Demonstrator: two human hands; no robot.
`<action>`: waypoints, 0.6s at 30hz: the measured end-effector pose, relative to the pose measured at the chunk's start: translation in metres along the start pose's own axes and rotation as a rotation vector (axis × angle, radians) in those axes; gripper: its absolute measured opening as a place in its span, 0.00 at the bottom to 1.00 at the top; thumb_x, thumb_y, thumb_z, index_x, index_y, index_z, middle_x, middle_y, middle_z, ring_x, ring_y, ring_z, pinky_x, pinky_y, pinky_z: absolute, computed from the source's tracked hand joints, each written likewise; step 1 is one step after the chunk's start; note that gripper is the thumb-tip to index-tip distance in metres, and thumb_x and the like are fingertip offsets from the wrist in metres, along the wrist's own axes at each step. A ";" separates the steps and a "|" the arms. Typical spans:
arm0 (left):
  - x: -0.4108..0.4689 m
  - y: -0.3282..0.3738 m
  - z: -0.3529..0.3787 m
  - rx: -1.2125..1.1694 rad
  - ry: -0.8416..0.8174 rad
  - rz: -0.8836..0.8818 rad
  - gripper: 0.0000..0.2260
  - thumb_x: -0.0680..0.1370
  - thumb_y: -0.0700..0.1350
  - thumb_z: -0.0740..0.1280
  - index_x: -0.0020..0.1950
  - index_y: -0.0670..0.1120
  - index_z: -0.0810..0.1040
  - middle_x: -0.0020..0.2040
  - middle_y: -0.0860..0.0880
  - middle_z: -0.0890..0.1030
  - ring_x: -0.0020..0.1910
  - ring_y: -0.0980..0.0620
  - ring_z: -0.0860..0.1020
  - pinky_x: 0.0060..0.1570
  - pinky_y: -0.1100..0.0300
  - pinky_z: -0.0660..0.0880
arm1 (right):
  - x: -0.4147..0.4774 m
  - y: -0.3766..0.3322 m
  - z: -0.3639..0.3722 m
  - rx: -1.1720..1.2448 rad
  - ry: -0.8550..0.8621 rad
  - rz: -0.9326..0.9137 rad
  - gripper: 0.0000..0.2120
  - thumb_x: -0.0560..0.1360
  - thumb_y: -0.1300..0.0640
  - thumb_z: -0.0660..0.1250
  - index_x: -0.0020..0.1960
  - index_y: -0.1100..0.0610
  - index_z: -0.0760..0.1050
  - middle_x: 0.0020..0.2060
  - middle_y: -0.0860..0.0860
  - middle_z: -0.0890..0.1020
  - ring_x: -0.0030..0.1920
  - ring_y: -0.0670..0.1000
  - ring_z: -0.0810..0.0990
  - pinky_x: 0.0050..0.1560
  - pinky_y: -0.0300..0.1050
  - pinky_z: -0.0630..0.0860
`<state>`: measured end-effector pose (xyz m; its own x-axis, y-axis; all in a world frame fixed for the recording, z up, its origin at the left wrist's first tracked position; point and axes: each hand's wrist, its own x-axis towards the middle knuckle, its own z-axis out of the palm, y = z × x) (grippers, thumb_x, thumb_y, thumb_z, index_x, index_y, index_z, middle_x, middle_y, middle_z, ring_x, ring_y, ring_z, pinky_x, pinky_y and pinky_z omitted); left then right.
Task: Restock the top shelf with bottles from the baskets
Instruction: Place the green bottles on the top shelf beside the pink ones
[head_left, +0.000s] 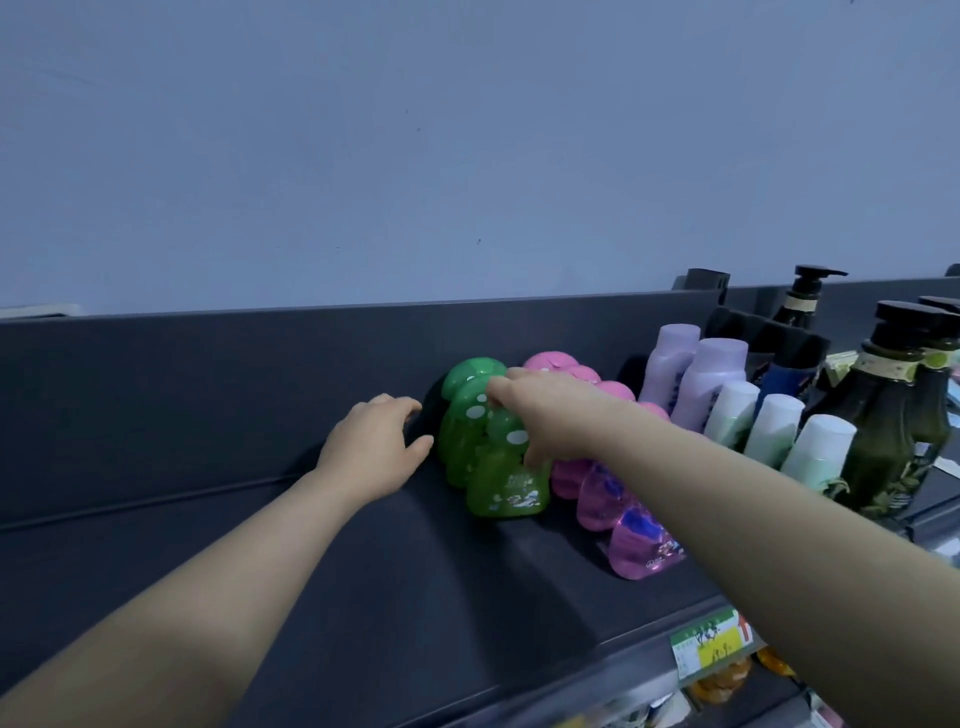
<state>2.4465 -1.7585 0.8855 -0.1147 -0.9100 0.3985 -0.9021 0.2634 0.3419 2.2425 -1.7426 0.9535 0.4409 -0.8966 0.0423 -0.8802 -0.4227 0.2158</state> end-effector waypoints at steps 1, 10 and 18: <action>-0.002 -0.002 0.000 0.017 -0.012 -0.002 0.20 0.77 0.55 0.64 0.67 0.51 0.72 0.60 0.51 0.76 0.60 0.49 0.74 0.55 0.52 0.74 | 0.003 -0.001 0.004 -0.024 0.004 -0.040 0.33 0.66 0.59 0.77 0.66 0.54 0.66 0.56 0.52 0.70 0.53 0.55 0.74 0.40 0.47 0.70; -0.009 0.000 0.003 0.109 -0.081 -0.007 0.21 0.77 0.56 0.63 0.69 0.51 0.71 0.63 0.51 0.75 0.62 0.48 0.73 0.55 0.54 0.73 | 0.016 0.006 0.025 -0.061 0.179 -0.062 0.30 0.66 0.60 0.73 0.65 0.53 0.68 0.57 0.51 0.72 0.55 0.54 0.70 0.54 0.52 0.73; -0.020 0.004 0.003 0.141 -0.117 -0.017 0.22 0.77 0.57 0.63 0.70 0.51 0.70 0.64 0.50 0.74 0.63 0.48 0.73 0.56 0.53 0.72 | -0.001 0.014 0.030 -0.011 0.283 0.010 0.36 0.67 0.52 0.75 0.70 0.54 0.65 0.62 0.52 0.70 0.63 0.55 0.69 0.60 0.45 0.65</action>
<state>2.4441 -1.7406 0.8761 -0.1395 -0.9471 0.2890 -0.9526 0.2080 0.2219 2.2241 -1.7513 0.9274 0.4651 -0.8275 0.3144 -0.8835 -0.4112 0.2245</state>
